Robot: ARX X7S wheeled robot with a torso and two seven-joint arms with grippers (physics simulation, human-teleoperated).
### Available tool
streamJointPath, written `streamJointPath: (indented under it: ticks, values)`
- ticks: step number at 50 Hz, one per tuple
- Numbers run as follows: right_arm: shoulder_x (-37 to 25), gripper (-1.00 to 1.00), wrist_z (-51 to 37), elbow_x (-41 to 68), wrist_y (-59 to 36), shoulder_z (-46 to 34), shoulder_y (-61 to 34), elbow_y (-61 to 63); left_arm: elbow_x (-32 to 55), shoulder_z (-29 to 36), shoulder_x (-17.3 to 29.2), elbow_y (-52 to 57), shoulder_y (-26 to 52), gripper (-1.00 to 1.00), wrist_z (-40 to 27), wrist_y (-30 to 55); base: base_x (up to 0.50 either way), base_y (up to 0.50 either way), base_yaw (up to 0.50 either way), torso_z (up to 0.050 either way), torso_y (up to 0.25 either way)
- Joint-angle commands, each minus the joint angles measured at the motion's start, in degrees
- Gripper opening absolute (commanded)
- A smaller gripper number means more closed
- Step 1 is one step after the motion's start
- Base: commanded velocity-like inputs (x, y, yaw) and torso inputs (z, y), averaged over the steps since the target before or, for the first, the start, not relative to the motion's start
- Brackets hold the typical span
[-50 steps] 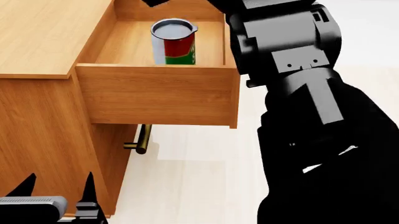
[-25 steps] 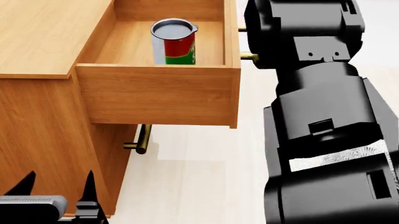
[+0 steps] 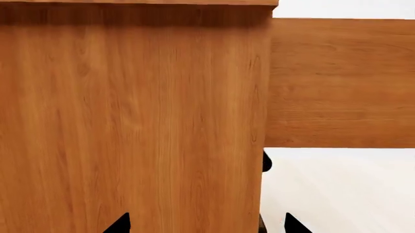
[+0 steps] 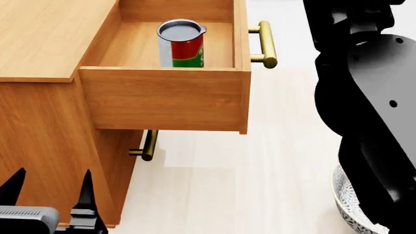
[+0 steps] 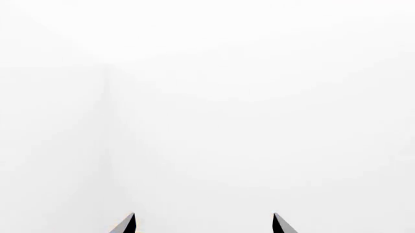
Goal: Put the ketchup in the top drawer of the cabinet.
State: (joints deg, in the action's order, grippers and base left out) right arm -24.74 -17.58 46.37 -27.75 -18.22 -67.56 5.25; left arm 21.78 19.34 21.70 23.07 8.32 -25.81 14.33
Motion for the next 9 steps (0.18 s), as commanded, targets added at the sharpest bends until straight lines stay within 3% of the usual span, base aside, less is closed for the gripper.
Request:
streamJointPath:
  ticks: [1,9]
  values:
    - [-9.71,1.0,-13.34,7.38,-5.99,6.41,16.88,30.86,0.14,0.04,0.92,3.43,-0.97,1.0,-0.88,0.82,0.0,0.0,0.0,0.0,0.0]
    - [-12.88,1.0,-18.72,-0.66,-3.16,6.03,29.01,40.94,0.28,0.12,1.32,4.39,-1.78,1.0,-1.04,0.74,0.0,0.0,0.0,0.0,0.0]
